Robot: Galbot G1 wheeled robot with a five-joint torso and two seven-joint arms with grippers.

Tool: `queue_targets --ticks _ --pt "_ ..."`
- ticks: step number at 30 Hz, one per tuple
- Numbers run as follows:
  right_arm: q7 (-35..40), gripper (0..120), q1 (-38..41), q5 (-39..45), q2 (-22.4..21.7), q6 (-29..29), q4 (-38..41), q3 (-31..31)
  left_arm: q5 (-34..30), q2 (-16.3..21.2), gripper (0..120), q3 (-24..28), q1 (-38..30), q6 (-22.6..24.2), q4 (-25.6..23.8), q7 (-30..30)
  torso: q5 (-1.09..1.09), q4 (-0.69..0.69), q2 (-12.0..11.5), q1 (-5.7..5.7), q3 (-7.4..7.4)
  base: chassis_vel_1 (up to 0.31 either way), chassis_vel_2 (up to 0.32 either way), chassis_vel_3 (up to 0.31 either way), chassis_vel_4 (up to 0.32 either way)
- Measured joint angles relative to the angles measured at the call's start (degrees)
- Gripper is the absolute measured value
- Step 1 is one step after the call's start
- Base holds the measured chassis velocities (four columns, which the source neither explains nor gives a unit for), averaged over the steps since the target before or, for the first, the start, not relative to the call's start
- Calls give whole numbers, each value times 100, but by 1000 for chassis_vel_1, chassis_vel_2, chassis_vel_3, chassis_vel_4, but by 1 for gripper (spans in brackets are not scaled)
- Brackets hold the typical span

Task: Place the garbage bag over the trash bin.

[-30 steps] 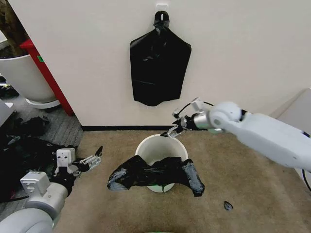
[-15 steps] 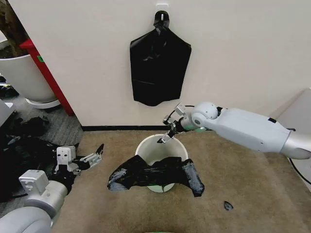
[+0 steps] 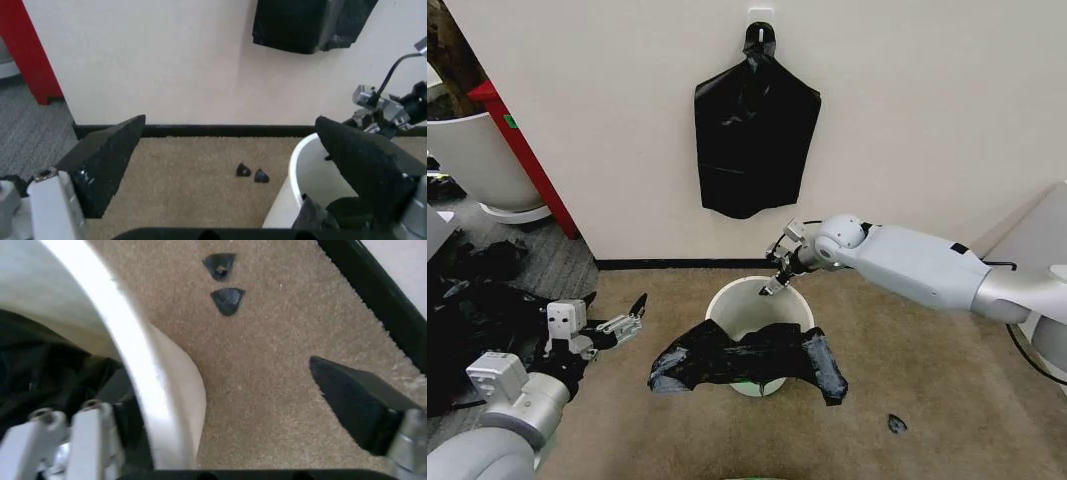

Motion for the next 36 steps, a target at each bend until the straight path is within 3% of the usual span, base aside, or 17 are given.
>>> queue_targets --ticks 19,23,36 --pt "113 12 -186 45 -21 3 327 55 39 -86 100 25 3 -142 0 5 1 1 0 0 0 0 0 0 0" --pt "582 0 -346 343 -146 -3 556 240 94 -123 100 51 7 -168 0 9 0 0 0 -1 0 0 0 0 0" --pt "2197 0 -771 1194 -577 -4 1250 927 61 -199 100 50 63 -189 1 4 1 2 0 0 2 0 0 0 0"
